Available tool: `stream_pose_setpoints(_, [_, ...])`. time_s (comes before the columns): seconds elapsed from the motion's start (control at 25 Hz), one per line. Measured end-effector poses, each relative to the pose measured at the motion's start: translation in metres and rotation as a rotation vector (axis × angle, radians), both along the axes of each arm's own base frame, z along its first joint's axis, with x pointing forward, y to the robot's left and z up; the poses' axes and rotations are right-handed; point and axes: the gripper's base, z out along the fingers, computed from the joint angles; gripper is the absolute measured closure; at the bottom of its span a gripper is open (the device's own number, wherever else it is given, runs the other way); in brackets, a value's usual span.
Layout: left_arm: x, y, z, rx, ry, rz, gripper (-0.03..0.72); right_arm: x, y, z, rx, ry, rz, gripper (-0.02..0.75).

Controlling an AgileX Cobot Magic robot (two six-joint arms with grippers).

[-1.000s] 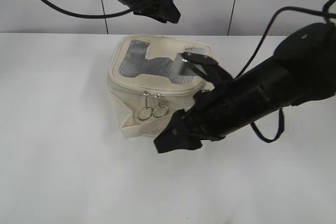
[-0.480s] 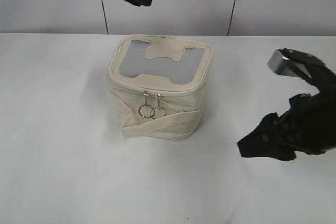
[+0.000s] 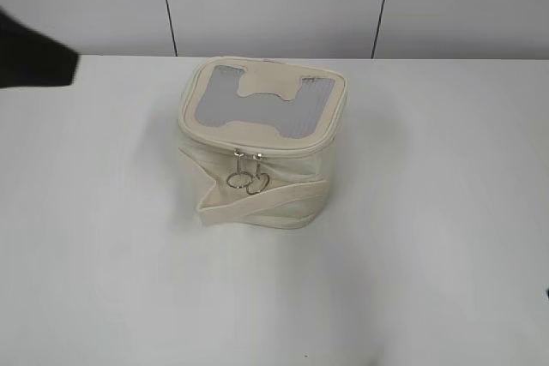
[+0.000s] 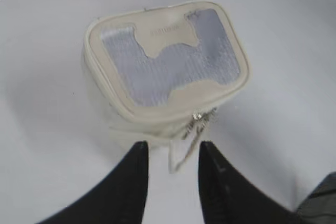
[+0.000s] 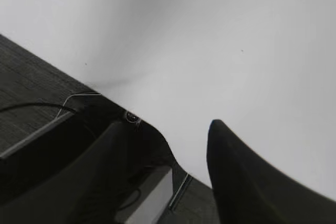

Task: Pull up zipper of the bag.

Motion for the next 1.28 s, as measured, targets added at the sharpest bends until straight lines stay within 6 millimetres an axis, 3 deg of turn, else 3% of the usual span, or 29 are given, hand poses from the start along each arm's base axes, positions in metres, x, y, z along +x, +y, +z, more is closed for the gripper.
stream_pose_setpoints(0.24, [-0.125,0.055,0.02,-0.116,-0.212,0.062,0.393,-0.057,-0.024,0.021,-0.034,-0.162,0.013,0.3])
stream_pose_setpoints(0.4, [-0.178,0.091,0.009,-0.041,-0.237,0.183,0.391,-0.088,-0.04,0.014,-0.047,-0.249,-0.053,0.285])
stream_pose_setpoints(0.52, [-0.204,0.11,-0.004,0.017,-0.255,0.244,0.389,-0.108,-0.049,0.017,-0.008,-0.361,-0.091,0.283])
stream_pose_setpoints(0.68, [-0.22,0.123,-0.028,0.038,-0.319,0.285,0.389,-0.133,-0.057,0.019,0.051,-0.507,-0.109,0.283])
stream_pose_setpoints(0.8, [-0.218,0.122,-0.04,0.037,-0.333,0.288,0.389,-0.143,-0.061,0.018,0.076,-0.574,-0.114,0.283])
stream_pose_setpoints(1.28, [-0.212,0.12,-0.044,0.035,-0.363,0.279,0.389,-0.14,-0.06,0.014,0.091,-0.592,-0.134,0.305])
